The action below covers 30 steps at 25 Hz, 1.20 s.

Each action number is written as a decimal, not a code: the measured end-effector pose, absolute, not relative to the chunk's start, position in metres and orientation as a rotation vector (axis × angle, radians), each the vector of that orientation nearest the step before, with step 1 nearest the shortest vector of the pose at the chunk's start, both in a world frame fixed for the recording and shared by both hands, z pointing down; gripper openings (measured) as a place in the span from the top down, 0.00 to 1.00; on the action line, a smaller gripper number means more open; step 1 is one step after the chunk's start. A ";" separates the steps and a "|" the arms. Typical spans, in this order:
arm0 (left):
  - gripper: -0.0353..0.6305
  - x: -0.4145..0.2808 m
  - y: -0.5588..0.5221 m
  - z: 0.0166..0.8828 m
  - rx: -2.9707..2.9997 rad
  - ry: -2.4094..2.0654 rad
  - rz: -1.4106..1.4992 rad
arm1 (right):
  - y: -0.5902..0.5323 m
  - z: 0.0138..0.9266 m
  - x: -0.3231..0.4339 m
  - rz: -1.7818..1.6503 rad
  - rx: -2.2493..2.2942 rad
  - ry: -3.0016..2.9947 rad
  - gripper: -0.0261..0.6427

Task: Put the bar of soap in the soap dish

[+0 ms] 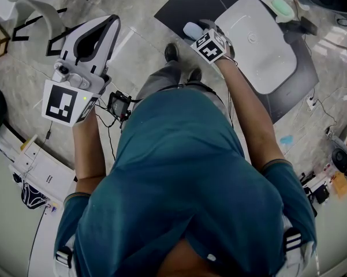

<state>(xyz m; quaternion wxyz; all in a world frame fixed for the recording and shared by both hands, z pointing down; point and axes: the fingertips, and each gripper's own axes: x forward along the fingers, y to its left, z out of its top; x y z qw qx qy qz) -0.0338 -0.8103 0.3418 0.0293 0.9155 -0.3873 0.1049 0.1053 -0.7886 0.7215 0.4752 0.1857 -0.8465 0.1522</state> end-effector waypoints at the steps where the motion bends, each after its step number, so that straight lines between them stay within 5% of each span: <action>1: 0.94 -0.032 -0.809 0.342 2.823 -1.195 0.324 | -0.788 0.722 0.107 0.358 0.456 -2.066 0.41; 5: 0.94 -0.035 -0.810 0.344 2.820 -1.196 0.322 | -0.788 0.723 0.104 0.335 0.452 -2.058 0.51; 30: 0.94 -0.020 -0.801 0.332 2.860 -1.159 0.285 | -0.783 0.670 0.126 0.323 0.565 -2.087 0.52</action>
